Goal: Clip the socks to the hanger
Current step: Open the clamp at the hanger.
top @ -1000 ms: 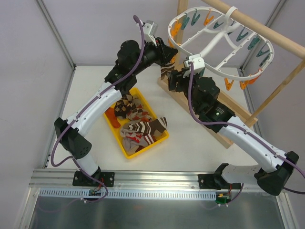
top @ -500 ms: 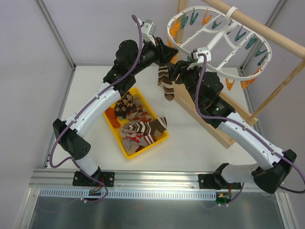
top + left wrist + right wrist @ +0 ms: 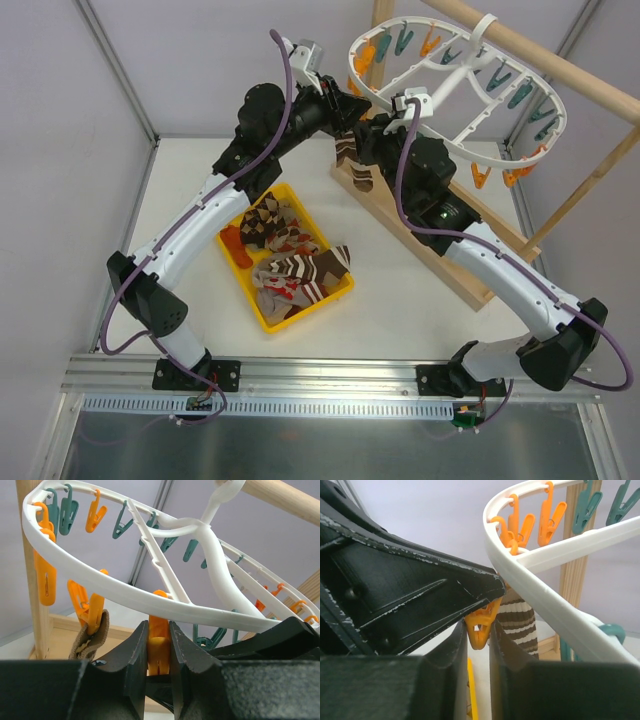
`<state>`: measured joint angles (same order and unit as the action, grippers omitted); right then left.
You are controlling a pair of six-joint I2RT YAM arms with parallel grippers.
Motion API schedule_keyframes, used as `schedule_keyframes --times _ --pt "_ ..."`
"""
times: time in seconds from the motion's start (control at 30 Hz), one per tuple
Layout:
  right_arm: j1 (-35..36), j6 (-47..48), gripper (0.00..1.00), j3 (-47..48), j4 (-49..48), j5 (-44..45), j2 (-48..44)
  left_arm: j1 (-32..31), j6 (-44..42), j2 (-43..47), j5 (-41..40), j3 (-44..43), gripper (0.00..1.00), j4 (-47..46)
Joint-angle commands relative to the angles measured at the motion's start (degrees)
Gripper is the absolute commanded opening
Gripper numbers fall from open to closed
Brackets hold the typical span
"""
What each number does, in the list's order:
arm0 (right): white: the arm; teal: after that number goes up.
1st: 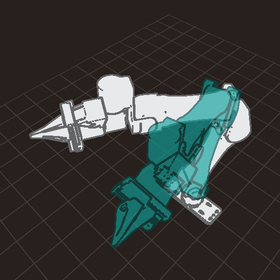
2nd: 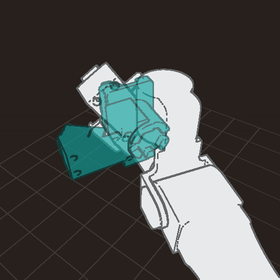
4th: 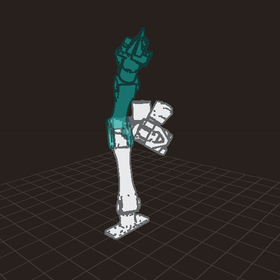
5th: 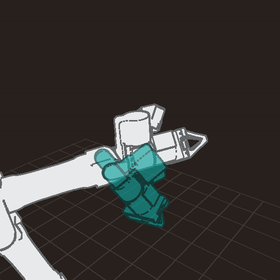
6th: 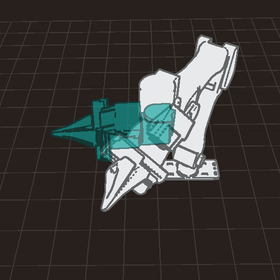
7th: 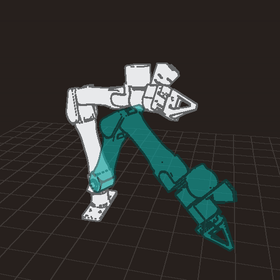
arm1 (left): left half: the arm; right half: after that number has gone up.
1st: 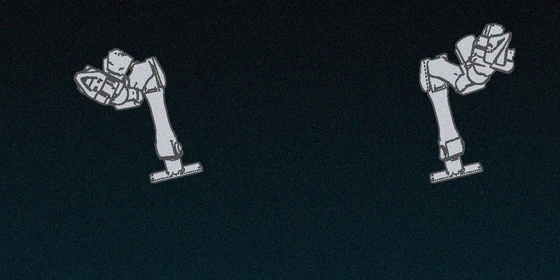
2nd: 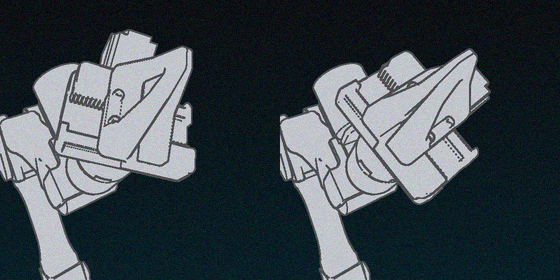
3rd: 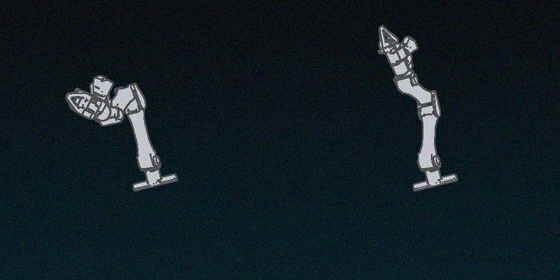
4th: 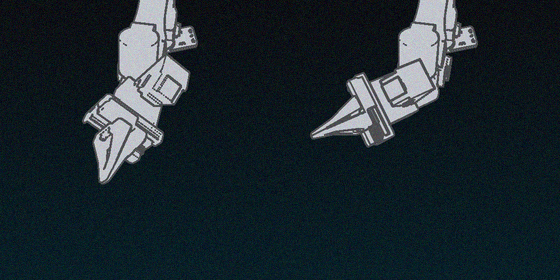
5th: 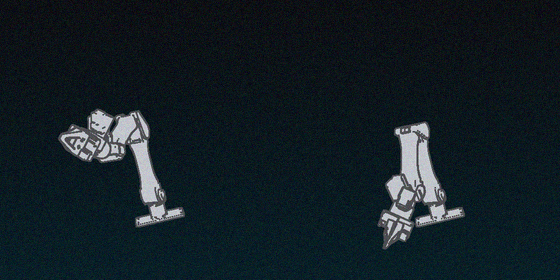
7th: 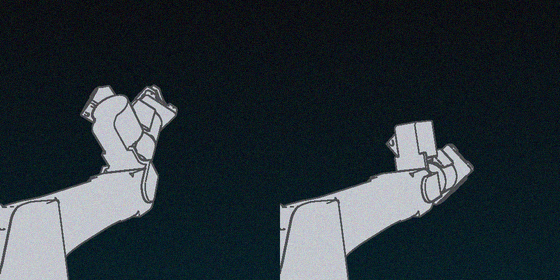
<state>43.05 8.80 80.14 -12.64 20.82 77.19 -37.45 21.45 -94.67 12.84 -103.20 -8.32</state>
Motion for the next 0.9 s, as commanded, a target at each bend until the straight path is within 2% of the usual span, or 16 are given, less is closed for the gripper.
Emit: schedule_keyframes --times 0.0,0.1,0.17,0.23,0.27,0.33,0.47,0.57,0.7,0.87 --pt "-0.4 -0.6 0.07 2.3 -3.4 2.0 -0.8 -0.8 -0.4 2.8 0.9 0.5 0.11 -1.8" --pt "-0.6 -1.4 0.01 0.7 -3.5 1.6 -1.9 -0.8 -0.6 2.7 1.2 0.2 0.16 -1.8" --pt "-1.0 -2.3 0.01 0.4 -2.5 0.9 -2.5 -0.2 -0.7 3.0 2.1 0.1 0.26 -1.8" --pt "-1.7 -3.3 0.01 0.2 -1.5 -0.2 -2.9 0.5 -0.4 4.1 3.2 0.5 0.46 -1.7" --pt "-2.1 -4.4 0.01 -0.1 -0.9 -0.8 -3.4 1.1 -0.1 4.7 3.6 1.1 0.61 -1.7" --pt "-3.1 -5.9 0.01 -0.2 0.0 -2.9 -4.0 2.9 0.4 7.4 5.1 3.9 0.68 -1.8" --pt "-4.5 -8.6 0.01 0.4 2.1 -6.3 -4.4 5.1 0.9 12.6 8.3 12.0 0.7 -6.0" --pt "-5.4 -11.6 0.01 2.4 4.6 -8.8 -3.6 5.1 0.1 15.5 11.1 19.7 0.67 -9.6" --pt "-5.9 -12.8 0.01 3.8 6.7 -11.9 -2.8 5.2 -0.1 16.2 9.9 23.2 0.59 -11.4" --pt "-6.1 -14.2 0.04 3.7 7.4 -12.3 -3.3 5.2 -0.3 14.3 13.4 24.1 0.56 -14.4"
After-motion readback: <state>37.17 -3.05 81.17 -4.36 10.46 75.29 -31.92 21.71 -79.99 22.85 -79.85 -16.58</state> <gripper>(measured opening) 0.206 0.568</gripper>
